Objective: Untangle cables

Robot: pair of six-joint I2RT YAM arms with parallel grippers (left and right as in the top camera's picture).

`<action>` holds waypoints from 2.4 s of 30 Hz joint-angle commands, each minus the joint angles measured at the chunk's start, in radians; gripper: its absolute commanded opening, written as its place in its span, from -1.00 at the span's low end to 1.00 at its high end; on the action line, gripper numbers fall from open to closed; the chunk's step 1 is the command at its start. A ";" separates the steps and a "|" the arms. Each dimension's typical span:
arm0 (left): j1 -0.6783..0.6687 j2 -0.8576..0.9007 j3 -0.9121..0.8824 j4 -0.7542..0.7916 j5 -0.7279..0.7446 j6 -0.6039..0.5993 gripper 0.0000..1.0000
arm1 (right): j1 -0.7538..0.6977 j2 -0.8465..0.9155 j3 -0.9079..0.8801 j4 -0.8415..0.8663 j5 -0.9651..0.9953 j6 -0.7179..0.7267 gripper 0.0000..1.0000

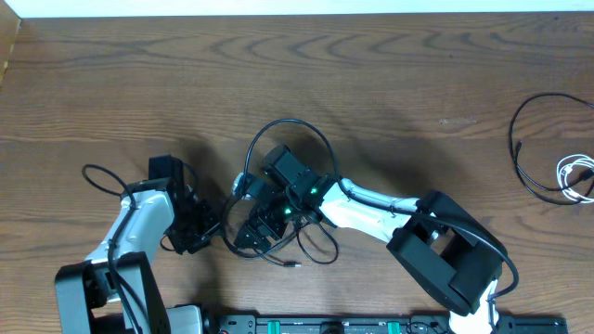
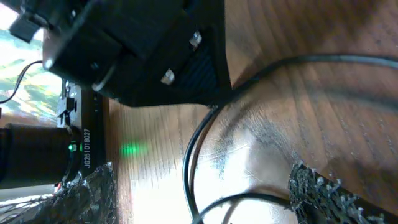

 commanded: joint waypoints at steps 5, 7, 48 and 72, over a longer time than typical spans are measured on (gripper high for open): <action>-0.040 0.007 -0.009 0.008 0.005 -0.047 -0.28 | 0.002 0.013 -0.005 -0.039 0.135 -0.002 0.71; -0.046 0.007 -0.009 0.012 0.005 -0.047 -0.28 | 0.002 0.013 -0.005 -0.044 0.145 -0.002 0.72; -0.047 0.007 -0.013 0.023 0.053 -0.047 -0.28 | 0.191 -0.098 -0.002 -0.266 0.489 0.271 0.49; -0.046 0.007 -0.022 0.063 0.091 -0.047 -0.54 | 0.192 -0.073 -0.002 -0.186 0.463 0.395 0.42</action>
